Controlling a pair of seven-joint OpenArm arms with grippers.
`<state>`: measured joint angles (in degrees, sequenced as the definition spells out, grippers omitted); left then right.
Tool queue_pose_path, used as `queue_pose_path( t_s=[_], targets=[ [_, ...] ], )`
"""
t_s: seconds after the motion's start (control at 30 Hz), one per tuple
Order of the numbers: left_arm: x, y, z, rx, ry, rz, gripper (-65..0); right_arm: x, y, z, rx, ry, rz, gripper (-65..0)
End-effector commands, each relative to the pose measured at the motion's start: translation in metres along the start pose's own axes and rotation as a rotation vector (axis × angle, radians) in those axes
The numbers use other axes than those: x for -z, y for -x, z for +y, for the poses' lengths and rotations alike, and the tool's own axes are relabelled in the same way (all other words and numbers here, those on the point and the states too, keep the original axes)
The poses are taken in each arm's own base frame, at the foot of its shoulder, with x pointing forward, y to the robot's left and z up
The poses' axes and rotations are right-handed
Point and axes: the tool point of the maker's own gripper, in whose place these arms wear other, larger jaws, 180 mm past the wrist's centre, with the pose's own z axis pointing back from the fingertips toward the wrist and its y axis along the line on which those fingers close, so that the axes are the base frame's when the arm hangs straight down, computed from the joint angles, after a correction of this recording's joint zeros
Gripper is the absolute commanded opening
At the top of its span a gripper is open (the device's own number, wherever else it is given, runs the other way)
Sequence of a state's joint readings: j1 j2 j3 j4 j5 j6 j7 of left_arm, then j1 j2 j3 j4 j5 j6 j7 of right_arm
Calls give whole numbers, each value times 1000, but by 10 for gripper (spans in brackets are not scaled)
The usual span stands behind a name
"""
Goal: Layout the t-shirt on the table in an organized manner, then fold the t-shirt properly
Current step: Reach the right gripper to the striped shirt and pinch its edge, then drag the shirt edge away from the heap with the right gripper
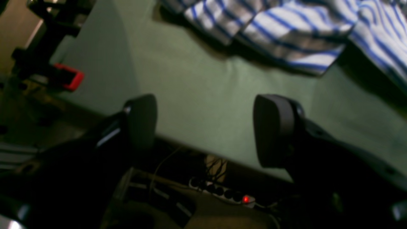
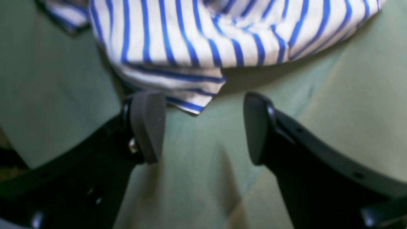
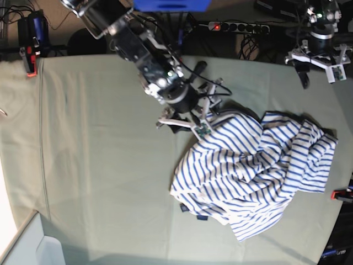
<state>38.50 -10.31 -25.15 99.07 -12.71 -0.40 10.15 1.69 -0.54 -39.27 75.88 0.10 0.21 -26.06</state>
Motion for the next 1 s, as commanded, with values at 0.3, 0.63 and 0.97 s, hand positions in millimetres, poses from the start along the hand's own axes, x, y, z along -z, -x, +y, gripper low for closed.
queue_pose_path(
  t_s=[0.3, 0.63, 0.97],
  targets=[
    [-10, -11, 2, 12, -1, -38, -192, 31, 7, 11, -14, -25, -59, -255],
    [-12, -11, 8, -26, -40, -47, -192, 41, 30, 6, -16, -17, -24, -403],
    [-7, -19, 6, -33, -39, -69, -193, 15, 7, -22, 97, 63, -148, -650]
  ],
)
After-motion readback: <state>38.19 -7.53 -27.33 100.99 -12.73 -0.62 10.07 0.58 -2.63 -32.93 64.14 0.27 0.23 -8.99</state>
